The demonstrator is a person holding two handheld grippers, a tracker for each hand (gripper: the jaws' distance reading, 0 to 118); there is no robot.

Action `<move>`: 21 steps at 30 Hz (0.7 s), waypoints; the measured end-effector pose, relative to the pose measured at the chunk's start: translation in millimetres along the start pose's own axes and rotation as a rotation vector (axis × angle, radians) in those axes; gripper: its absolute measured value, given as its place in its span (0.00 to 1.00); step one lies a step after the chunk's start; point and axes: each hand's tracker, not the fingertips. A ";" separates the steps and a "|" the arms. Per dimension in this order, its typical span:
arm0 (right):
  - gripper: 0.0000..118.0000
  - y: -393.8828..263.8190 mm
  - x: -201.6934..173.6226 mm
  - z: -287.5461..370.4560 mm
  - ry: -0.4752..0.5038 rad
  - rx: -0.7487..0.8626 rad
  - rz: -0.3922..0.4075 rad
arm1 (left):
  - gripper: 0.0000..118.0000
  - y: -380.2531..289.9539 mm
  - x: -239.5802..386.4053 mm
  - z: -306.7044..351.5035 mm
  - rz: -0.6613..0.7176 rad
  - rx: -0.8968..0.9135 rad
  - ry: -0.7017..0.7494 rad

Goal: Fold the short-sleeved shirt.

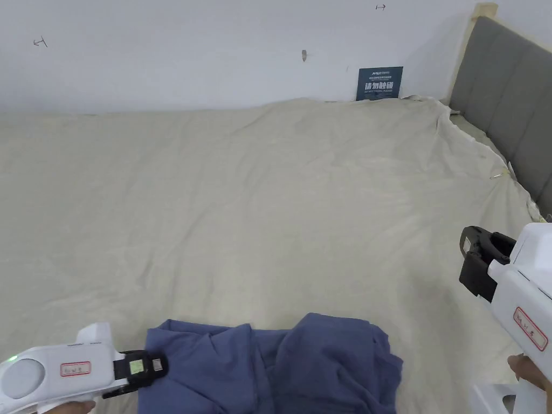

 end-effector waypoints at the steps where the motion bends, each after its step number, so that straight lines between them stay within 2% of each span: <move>1: 0.00 -0.4 -0.4 -0.1 0.004 0.000 -0.003 | 0.05 1.6 -4.4 6.2 0.005 0.003 0.022; 6: 0.00 -4.6 1.2 -1.3 0.018 0.006 -0.018 | 0.05 3.7 -13.2 36.1 0.029 0.039 0.075; 10: 0.00 -5.3 0.3 -1.8 0.028 0.004 -0.016 | 0.05 4.4 22.6 42.9 0.052 0.036 0.040; 12: 0.00 -5.1 0.5 -3.2 0.033 0.004 -0.020 | 0.05 5.5 49.3 40.5 0.020 0.037 -0.042; 14: 0.00 -4.1 0.7 -3.9 0.038 0.007 -0.024 | 0.05 7.6 83.2 34.2 -0.002 0.010 -0.056; 19: 0.00 -2.9 4.5 -0.9 0.039 0.019 -0.029 | 0.05 8.4 154.6 -3.5 -0.177 -0.073 -0.076; 21: 0.00 -4.3 7.1 0.3 0.036 0.020 -0.034 | 0.05 8.9 168.7 -28.6 -0.184 -0.103 -0.077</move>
